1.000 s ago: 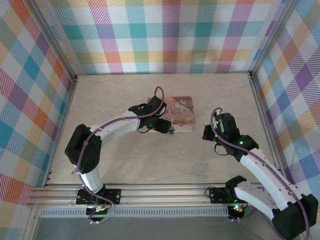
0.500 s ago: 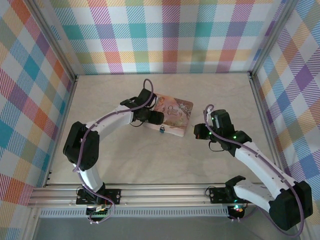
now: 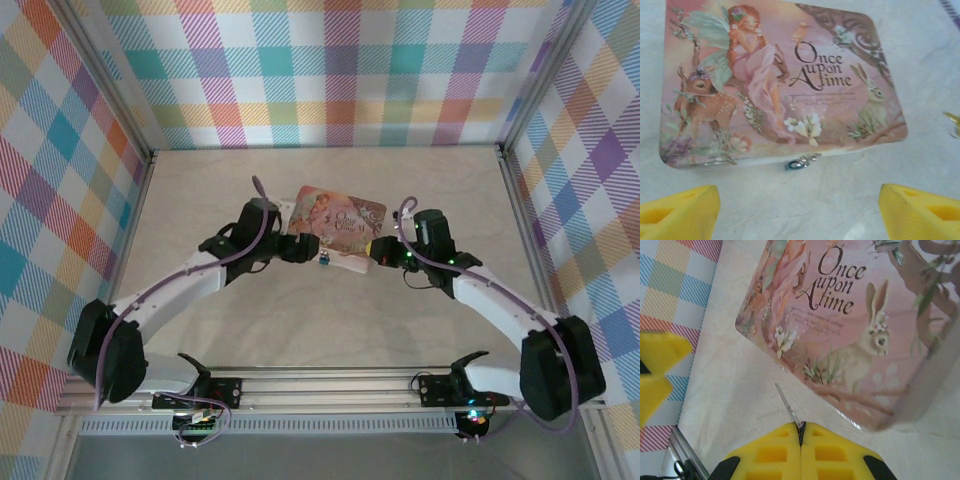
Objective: Unlock the padlock with the key
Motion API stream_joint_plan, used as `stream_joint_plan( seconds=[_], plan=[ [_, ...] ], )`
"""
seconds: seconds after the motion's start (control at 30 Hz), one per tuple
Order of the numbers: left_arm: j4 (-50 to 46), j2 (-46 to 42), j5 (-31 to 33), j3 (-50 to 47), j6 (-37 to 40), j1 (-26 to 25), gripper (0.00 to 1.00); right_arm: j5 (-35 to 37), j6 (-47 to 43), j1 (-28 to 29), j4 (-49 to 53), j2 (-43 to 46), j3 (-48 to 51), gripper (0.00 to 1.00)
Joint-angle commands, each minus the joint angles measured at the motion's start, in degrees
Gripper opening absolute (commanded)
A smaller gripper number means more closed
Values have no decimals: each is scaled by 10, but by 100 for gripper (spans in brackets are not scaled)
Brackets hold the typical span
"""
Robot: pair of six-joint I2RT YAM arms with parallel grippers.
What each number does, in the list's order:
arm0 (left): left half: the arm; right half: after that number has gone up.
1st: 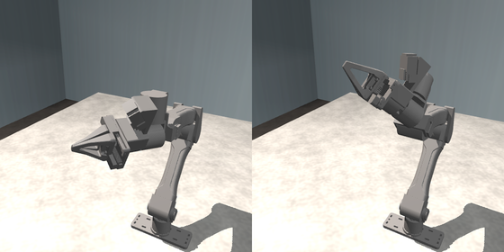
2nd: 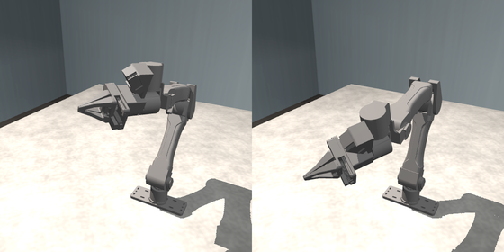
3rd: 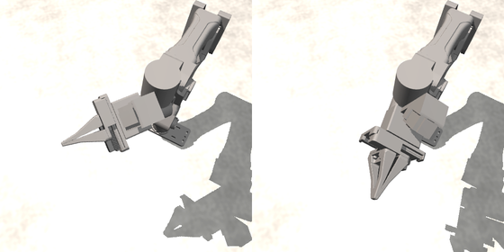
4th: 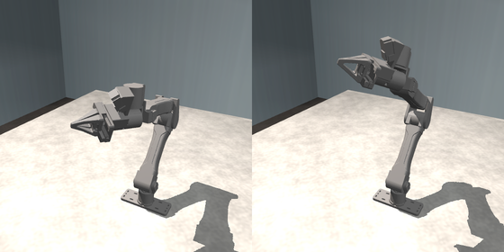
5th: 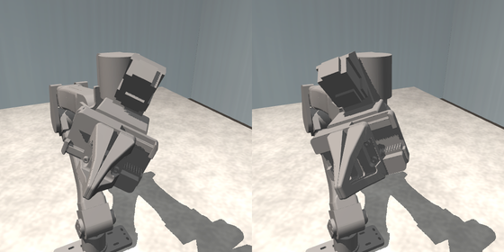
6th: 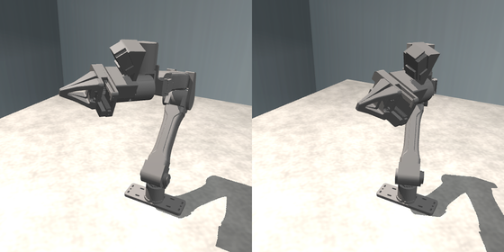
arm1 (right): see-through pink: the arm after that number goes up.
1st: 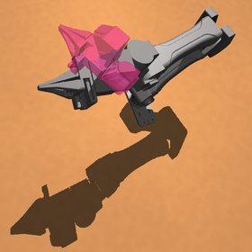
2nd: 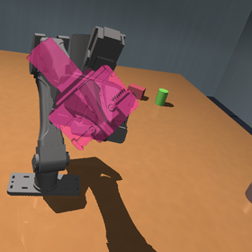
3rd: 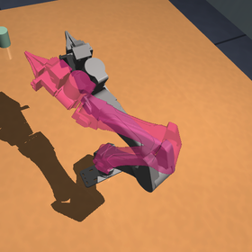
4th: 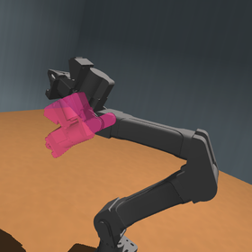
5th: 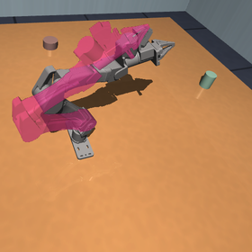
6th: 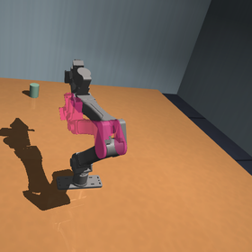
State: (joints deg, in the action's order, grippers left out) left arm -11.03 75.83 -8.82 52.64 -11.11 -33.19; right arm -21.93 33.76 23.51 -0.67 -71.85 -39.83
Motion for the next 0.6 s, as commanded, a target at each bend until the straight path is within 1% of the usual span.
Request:
stream_joint_plan(
  seconds=[0.0, 0.13, 0.23, 0.47, 0.57],
  plan=[
    [80, -14, -46, -58, -26, 0, 83, -40, 36, -3, -89, -47, -11, 0],
    [152, -13, -40, -115, -37, -17, 82, -31, 42, -3, -93, -111, -46, 0],
    [210, 0, -31, -140, -40, -31, 82, -27, 41, -3, -101, -145, -62, 0],
    [278, 55, -21, -155, -44, -36, 82, -7, 22, -3, -65, -179, -77, 0],
    [307, 85, -28, -157, -49, -36, 81, 0, 18, -3, -49, -182, -74, 0]
  ],
)
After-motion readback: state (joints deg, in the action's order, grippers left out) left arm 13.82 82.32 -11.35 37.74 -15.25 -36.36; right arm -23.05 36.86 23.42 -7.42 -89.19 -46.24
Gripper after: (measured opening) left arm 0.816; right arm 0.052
